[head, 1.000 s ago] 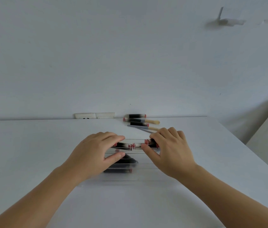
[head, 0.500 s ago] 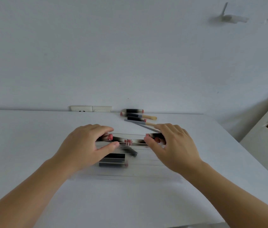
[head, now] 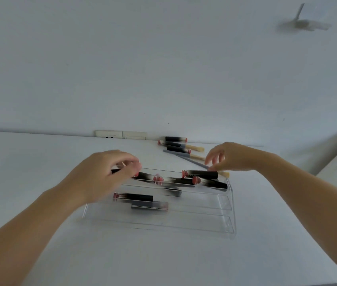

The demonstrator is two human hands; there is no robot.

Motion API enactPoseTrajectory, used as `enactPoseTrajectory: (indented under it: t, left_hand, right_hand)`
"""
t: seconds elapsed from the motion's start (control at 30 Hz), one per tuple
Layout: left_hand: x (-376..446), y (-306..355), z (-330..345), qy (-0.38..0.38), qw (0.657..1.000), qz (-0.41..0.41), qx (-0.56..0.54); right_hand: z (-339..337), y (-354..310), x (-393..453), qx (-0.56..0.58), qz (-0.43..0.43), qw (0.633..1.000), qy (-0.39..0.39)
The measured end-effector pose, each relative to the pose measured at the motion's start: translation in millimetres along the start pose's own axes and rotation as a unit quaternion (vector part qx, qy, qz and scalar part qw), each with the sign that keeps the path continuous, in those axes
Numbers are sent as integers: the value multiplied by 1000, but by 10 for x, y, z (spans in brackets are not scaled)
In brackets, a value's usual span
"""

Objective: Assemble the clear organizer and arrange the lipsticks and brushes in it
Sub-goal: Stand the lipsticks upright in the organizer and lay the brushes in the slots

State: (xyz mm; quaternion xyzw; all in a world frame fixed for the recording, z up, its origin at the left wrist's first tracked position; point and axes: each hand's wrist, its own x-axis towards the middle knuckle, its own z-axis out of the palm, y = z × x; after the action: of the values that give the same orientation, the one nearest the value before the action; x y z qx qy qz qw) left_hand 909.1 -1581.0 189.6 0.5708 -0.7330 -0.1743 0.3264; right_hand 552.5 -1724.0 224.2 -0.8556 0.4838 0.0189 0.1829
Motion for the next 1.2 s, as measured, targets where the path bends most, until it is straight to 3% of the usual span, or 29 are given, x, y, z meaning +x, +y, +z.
enactPoseTrajectory:
  t: [0.07, 0.17, 0.3, 0.43, 0.77, 1.2]
  left_hand:
    - [185, 55, -99, -33, 999, -11, 5]
    - [592, 182, -154, -142, 988, -14, 54]
    - [1080, 312, 10, -284, 948, -5, 142]
    - [1249, 339, 221, -355, 917, 13, 185]
    - [1047, 255, 321, -354, 924, 6, 146]
    - [929, 356, 385, -389, 893, 40, 220]
  right_hand:
    - [67, 30, 6, 4, -6, 1000, -8]
    - [101, 12, 16, 4, -11, 1000, -15]
    - [164, -3, 27, -29, -21, 999, -31]
    - [269, -11, 57, -43, -43, 998, -15]
    - [328, -49, -17, -37, -55, 998, -3]
    - [358, -156, -203, -66, -37, 997, 4]
